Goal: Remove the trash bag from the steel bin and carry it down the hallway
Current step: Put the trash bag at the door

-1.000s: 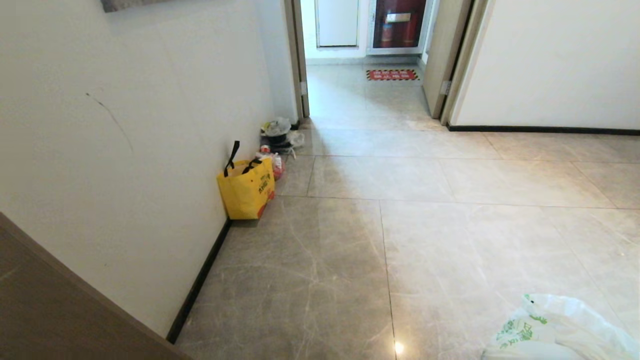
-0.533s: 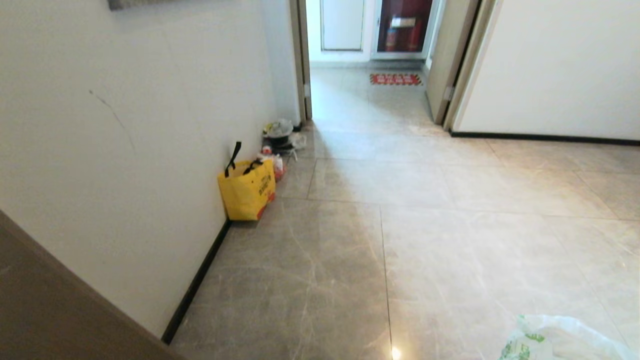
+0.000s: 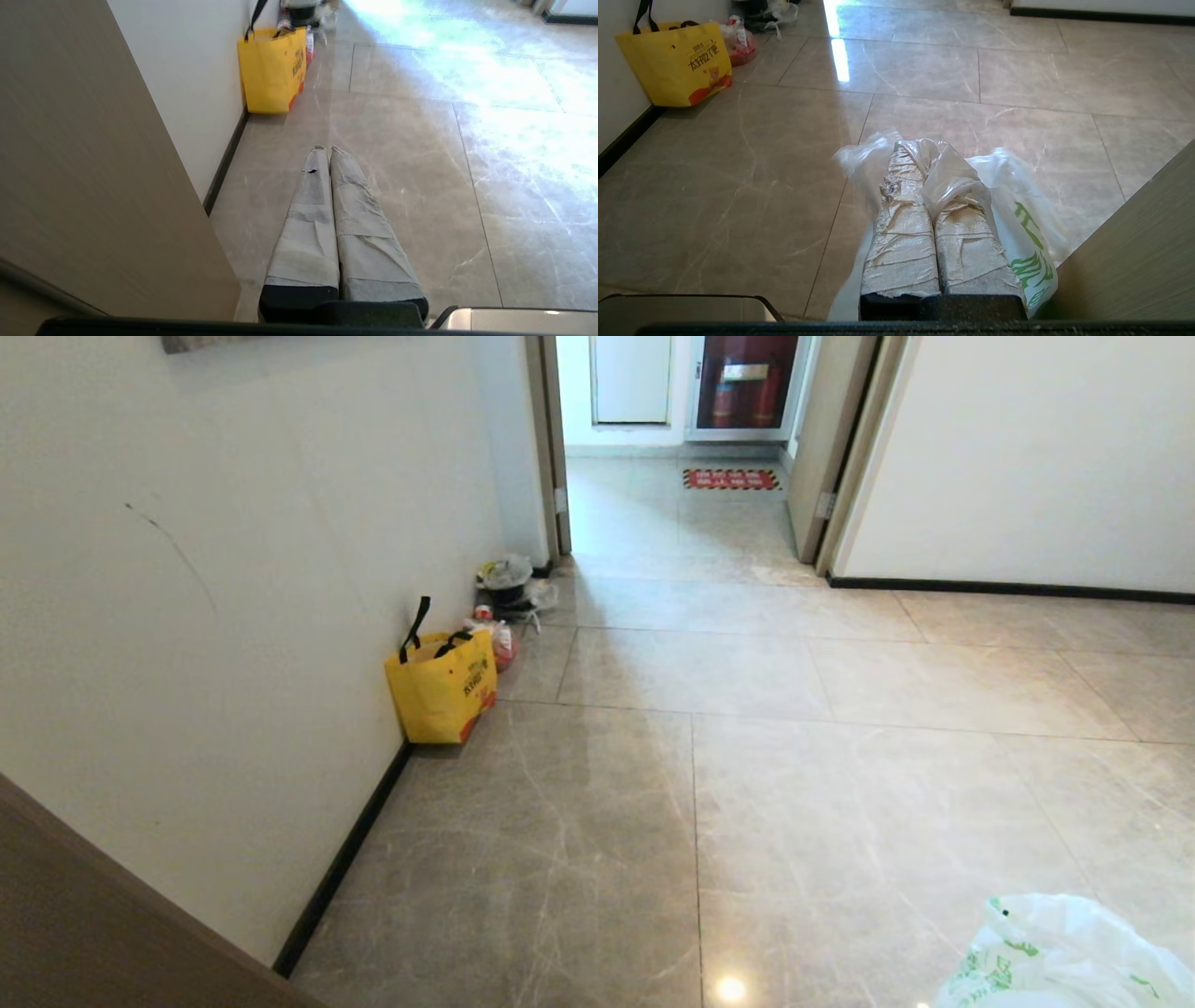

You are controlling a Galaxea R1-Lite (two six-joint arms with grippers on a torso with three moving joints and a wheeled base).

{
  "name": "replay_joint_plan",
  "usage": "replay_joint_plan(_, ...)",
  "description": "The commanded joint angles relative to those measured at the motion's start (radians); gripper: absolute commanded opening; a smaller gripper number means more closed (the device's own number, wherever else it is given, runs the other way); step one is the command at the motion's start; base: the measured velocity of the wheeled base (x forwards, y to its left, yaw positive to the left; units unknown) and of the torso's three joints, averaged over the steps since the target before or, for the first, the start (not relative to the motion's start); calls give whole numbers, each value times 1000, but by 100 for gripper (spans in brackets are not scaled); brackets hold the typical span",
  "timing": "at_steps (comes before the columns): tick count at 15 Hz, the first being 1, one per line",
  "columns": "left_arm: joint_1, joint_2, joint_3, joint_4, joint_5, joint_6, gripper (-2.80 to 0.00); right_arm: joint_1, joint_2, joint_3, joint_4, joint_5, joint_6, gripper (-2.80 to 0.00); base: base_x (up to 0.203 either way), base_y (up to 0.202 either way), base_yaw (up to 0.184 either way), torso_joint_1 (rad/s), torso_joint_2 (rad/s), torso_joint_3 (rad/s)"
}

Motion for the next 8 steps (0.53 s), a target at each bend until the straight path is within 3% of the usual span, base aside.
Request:
replay_joint_plan(1,0,0,0,0,1,-3,-280,-1,2,0,0,1,-1,-280,0,0,0,0,0,0)
replay_joint_plan(3,0,0,0,0,1,-1,-280,-1,2,0,0,1,-1,-280,0,0,0,0,0,0)
replay_joint_plan(8,0,0,0,0,1,-6,-280,-1,2,0,0,1,0,-280,183,0,1,3,1,4)
